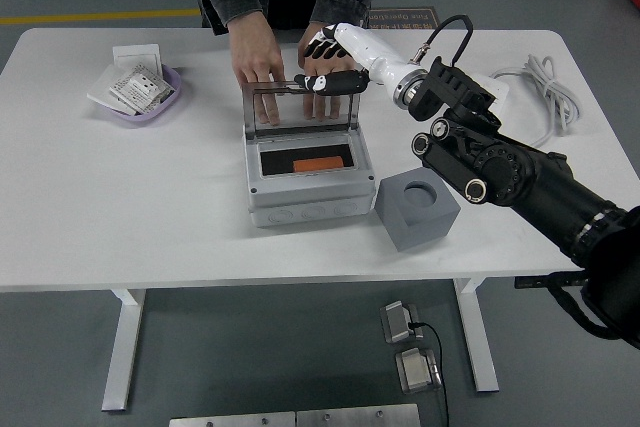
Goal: Pick up the cylinder from the cube,place it in the box,flap close box
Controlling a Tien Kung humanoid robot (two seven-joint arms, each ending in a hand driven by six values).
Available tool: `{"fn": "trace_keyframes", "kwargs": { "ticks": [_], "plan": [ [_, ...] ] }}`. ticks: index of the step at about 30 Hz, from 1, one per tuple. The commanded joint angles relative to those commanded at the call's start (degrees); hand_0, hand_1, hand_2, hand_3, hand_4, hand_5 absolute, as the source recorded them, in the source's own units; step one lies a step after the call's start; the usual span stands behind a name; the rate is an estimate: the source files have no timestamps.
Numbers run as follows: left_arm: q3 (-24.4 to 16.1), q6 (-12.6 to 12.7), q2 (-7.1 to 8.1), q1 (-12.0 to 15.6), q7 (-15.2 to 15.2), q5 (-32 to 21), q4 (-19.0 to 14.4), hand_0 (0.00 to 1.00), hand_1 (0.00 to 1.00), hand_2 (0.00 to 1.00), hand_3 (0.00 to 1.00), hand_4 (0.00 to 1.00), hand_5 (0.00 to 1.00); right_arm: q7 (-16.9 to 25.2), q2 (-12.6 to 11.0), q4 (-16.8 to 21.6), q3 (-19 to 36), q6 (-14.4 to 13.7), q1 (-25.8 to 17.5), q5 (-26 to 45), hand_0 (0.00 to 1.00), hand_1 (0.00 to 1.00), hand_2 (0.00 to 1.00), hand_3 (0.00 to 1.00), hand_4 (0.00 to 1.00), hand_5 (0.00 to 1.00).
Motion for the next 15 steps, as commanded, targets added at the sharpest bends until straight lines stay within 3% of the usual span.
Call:
{"fn": "trace_keyframes", "kwargs": {
  "ticks": [6, 15],
  "plan": [
    [0.11, -0.03, -0.08, 0.06, -0.07, -0.08, 0.0, 0.711, 0.728, 0.673, 0.718, 0.781, 0.612, 0.15, -0.03, 0.34, -1.08, -0.28, -0.62, -0.13, 0.69, 0.679, 0.667, 0.63, 0.802, 0.446],
    [0.66, 0.02, -0.27, 0.25, -0.46, -0.59, 0.0, 0.711, 0.73, 0.677, 0.724, 0.782, 0.613, 0.1, -1.85, 4.86, -2.37, -0.85, -2.35, -1.7, 0.682, 0.677, 0.663, 0.631, 0.801, 0.447]
  ]
}}
